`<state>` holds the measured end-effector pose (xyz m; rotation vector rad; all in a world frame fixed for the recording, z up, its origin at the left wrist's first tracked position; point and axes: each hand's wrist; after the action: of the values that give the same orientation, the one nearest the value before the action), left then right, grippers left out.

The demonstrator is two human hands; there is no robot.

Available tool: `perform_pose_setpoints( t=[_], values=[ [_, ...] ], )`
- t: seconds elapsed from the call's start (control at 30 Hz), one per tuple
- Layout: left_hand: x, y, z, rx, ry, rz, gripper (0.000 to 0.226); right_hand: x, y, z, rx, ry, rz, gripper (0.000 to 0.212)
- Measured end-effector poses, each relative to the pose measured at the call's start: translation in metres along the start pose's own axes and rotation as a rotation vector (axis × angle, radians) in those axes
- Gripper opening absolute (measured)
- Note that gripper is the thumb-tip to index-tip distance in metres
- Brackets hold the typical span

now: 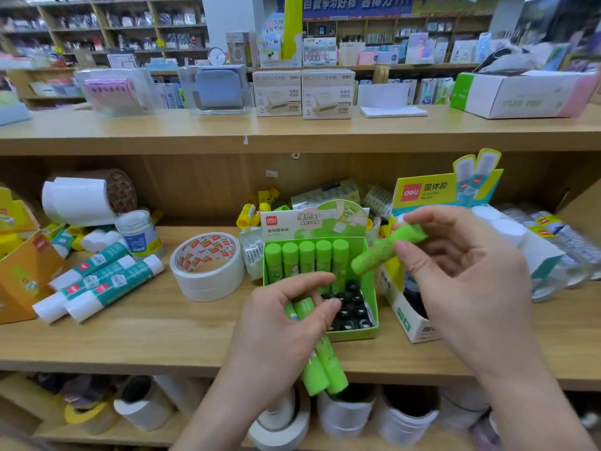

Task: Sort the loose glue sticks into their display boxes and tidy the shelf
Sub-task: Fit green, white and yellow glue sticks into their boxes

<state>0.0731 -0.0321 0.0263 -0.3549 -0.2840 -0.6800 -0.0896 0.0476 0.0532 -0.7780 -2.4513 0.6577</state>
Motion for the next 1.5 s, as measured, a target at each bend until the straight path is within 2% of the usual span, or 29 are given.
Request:
perform_pose_setpoints(
  t=[0.1,0.17,0.43,0.83,1.03,1.23,1.33,1.43,1.5],
  values=[
    [0.005,-0.003,-0.005,-0.055,-0.156,0.07,0.021,0.0,-0.009,0.0,0.087,0.298,-0.05,0.033],
    [0.007,-0.005,-0.008,-0.069,-0.182,0.089,0.022,-0.006,-0.011,0.004,0.107,0.444,-0.101,0.028],
    [0.006,-0.007,-0.02,-0.055,-0.237,0.109,0.016,-0.021,-0.011,0.02,0.192,0.742,-0.177,0.022],
    [0.01,-0.004,-0.019,-0.086,-0.209,0.126,0.017,-0.03,-0.012,0.026,0.177,0.808,-0.16,0.011],
    [0.012,-0.003,-0.017,-0.062,-0.103,0.124,0.016,-0.036,-0.02,0.03,0.126,0.94,-0.231,0.02],
    [0.016,0.0,-0.013,-0.075,0.133,0.103,0.006,-0.032,-0.013,0.025,0.087,0.94,-0.322,0.012],
    [0.017,0.004,-0.009,-0.103,0.225,0.127,0.013,-0.032,-0.006,0.02,0.102,0.835,-0.237,0.022],
    [0.018,0.005,-0.005,-0.144,0.231,0.178,0.012,-0.033,0.011,0.0,0.105,0.59,-0.119,0.029],
    [0.016,0.006,-0.002,-0.2,0.18,0.221,0.011,-0.04,0.026,-0.014,-0.111,0.233,-0.295,0.035]
  ],
)
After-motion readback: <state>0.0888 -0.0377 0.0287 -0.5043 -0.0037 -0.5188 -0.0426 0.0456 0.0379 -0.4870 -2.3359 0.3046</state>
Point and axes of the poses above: each hand's wrist, its own y-axis away from the middle knuckle, its own x-axis out of the back of the hand, z = x × y, and after that the axes turned 11 degrees about -z, right-handed
